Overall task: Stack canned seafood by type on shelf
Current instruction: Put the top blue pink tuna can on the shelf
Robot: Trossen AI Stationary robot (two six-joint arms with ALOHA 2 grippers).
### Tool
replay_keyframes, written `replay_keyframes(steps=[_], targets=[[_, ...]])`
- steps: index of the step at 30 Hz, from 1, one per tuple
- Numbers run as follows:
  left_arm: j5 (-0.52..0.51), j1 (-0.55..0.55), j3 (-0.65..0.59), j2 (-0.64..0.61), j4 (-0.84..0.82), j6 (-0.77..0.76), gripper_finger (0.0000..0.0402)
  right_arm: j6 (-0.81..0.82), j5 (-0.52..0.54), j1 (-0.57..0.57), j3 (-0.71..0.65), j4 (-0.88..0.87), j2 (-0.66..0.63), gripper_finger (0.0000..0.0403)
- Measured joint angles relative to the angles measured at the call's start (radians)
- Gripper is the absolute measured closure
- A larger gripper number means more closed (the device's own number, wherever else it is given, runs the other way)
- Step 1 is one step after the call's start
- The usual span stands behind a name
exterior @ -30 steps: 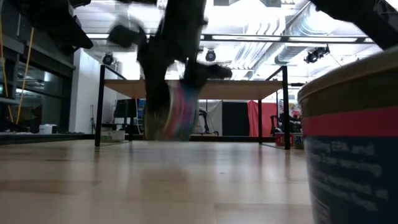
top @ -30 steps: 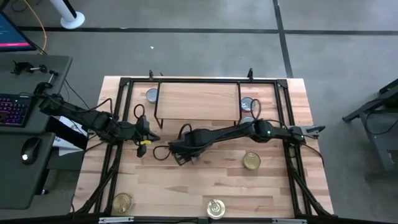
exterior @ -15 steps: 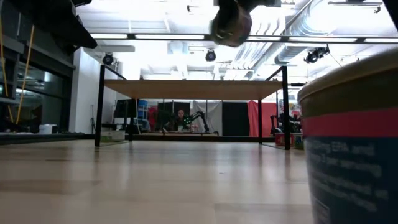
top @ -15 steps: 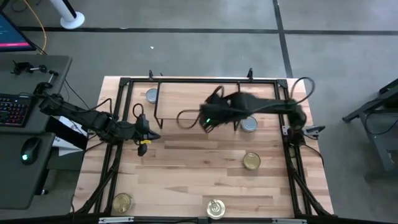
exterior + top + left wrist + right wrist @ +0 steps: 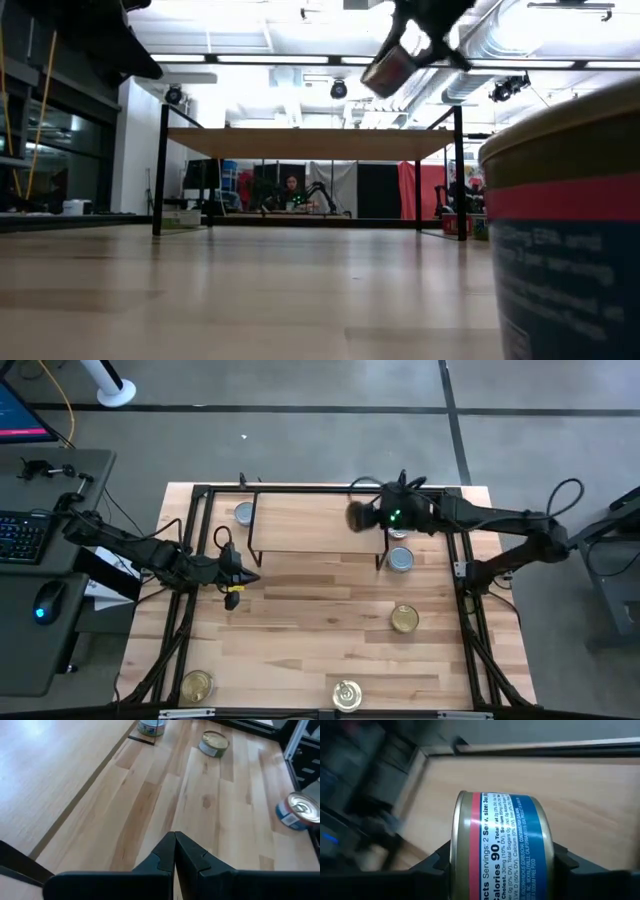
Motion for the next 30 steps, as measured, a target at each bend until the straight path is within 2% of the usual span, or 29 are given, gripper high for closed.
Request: replay_keyframes(steps=[5, 10, 14, 20, 25, 30], targets=[[0.0, 0.0, 0.0, 0.013, 0.012, -0.009, 0.0402, 0.177, -0.077, -0.082, -0.237, 0.335, -0.028, 0.0235], [-0.003, 0.0, 0.0, 0.028, 0.061, -0.01, 0.0401, 0.243, -0.116, -0.116, -0.34, 0.604, -0.022, 0.0235], [-0.005, 0.0, 0.0, 0.046, 0.079, -0.01, 0.0402, 0.263, -0.129, -0.114, -0.323, 0.532, -0.021, 0.0235], [-0.006, 0.0, 0.0, 0.072, 0.08, -0.01, 0.0402, 0.205, -0.13, -0.115, -0.251, 0.435, -0.021, 0.0232], [-0.006, 0.0, 0.0, 0.088, 0.086, -0.01, 0.0401, 0.188, -0.128, -0.115, -0.203, 0.299, -0.022, 0.0175], [-0.006, 0.0, 0.0, 0.091, 0.09, -0.009, 0.0401, 0.207, -0.117, -0.115, -0.208, 0.268, -0.022, 0.0164]])
